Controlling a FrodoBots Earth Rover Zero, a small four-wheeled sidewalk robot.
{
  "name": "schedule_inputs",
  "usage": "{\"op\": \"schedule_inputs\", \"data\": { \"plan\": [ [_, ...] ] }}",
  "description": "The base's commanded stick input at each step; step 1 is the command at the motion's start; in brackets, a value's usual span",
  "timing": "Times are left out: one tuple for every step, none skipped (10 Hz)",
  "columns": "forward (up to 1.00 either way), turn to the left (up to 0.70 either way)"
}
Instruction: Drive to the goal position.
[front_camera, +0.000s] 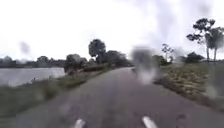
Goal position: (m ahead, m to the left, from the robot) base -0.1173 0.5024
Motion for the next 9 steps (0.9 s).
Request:
{"op": "schedule_inputs", "data": {
  "plan": [
    [0.7, 0.0],
    [0.7, 0.0],
    [0.7, 0.03],
    [0.7, 0.07],
    [0.7, 0.1],
    [0.7, 0.08],
    [0.7, 0.07],
    [0.7, 0.06],
    [0.7, 0.05]
  ]
}}
